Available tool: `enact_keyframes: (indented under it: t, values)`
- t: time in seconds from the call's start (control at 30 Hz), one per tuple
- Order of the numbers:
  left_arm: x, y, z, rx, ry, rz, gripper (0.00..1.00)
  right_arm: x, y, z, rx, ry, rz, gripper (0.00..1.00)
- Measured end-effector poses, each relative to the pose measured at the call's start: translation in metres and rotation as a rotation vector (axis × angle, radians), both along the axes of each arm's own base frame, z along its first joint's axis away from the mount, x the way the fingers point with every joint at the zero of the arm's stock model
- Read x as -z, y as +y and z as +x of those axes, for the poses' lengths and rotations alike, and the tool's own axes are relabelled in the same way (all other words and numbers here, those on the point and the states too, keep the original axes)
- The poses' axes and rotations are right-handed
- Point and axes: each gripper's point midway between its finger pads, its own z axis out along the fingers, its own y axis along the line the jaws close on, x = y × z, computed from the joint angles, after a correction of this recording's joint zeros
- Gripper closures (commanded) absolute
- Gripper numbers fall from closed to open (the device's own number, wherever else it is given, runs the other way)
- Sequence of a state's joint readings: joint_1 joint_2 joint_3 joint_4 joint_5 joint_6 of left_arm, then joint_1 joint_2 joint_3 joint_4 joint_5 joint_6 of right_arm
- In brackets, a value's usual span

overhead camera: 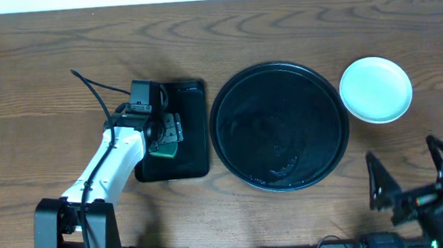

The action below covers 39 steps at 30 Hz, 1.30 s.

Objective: Clean dirty plates on tray and stack at the side

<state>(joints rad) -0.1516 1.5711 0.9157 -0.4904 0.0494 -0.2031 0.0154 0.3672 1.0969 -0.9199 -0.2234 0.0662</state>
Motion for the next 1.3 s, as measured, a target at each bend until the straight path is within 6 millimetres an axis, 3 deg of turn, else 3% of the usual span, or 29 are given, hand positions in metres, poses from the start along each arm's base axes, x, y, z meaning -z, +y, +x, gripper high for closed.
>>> enact_keyframes:
  t: [0.2,0.43,0.7,0.87,1.1,1.3]
  values:
    - [0.000,0.000,0.000,0.000,0.000,0.000,0.21,0.041,0.000,-0.013,0.000,-0.001,0.000,0.01]
    - [0.000,0.000,0.000,0.000,0.000,0.000,0.21,0.077,0.000,-0.015,0.002,0.003,0.006,0.01]
    - [0.000,0.000,0.000,0.000,0.000,0.000,0.21,0.091,0.000,0.002,0.002,-0.051,0.011,0.01]
    - [0.000,0.000,0.000,0.000,0.000,0.000,0.21,0.083,0.000,0.020,0.003,-0.147,0.016,0.01]
    - [0.000,0.000,0.000,0.000,0.000,0.000,0.21,0.025,0.000,0.029,0.002,-0.484,0.005,0.01]
    - [0.000,0.000,0.000,0.000,0.000,0.000,0.21,-0.002,0.000,0.024,0.003,-0.705,-0.003,0.01]
